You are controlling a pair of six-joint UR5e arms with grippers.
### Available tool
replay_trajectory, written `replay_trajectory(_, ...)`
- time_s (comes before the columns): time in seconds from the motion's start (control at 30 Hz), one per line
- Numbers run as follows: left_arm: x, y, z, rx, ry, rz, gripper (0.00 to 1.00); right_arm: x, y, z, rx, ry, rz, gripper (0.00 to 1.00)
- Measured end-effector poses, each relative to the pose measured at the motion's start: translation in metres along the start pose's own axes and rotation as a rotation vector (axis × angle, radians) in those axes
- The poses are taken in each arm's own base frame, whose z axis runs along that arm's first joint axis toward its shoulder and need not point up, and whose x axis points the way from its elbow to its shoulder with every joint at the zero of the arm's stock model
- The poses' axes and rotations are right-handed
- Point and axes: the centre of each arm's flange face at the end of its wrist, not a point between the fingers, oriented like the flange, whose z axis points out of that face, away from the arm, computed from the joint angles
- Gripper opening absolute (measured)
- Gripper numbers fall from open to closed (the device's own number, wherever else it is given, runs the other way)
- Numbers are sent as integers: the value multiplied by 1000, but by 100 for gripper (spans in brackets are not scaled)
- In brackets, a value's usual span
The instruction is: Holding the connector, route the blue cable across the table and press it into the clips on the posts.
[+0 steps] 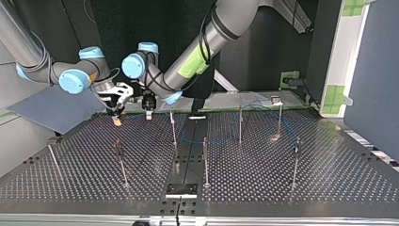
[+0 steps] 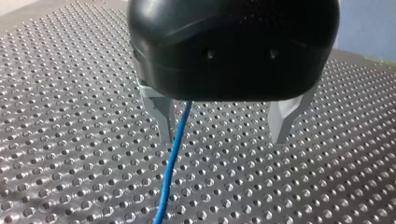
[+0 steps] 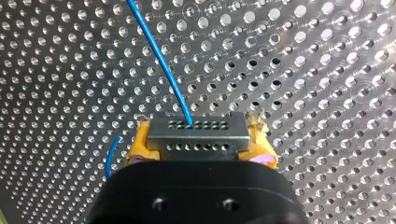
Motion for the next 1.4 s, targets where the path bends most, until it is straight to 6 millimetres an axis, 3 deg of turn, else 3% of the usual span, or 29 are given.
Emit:
replay_trajectory(0.03, 0, 0, 0, -3, 0, 3, 51, 0, 0, 0, 0, 0, 0, 0)
replay_trajectory(0.07, 0, 0, 0, -6, -1, 6, 51, 0, 0, 0, 0, 0, 0, 0)
replay_trajectory(0.1, 0, 0, 0, -7, -2, 7, 38, 0, 0, 0, 0, 0, 0, 0)
replay_trajectory(0.13, 0, 0, 0, -6, -3, 8, 38, 0, 0, 0, 0, 0, 0, 0)
replay_trajectory(0.23, 0, -1, 0, 1, -7, 6, 0, 0, 0, 0, 0, 0, 0, 0)
replay_trajectory(0.63, -9, -2, 0, -12, -2, 1, 0, -1, -3, 0, 7, -2, 4, 0)
replay_trajectory(0.87, -37, -7, -9, -19, 9, -17, 0, 7, -8, -4, 18, 5, 8, 0)
replay_trajectory(1.4, -136, -30, -50, -30, -39, -30, 0, 108, -22, -29, 55, 151, 61, 0)
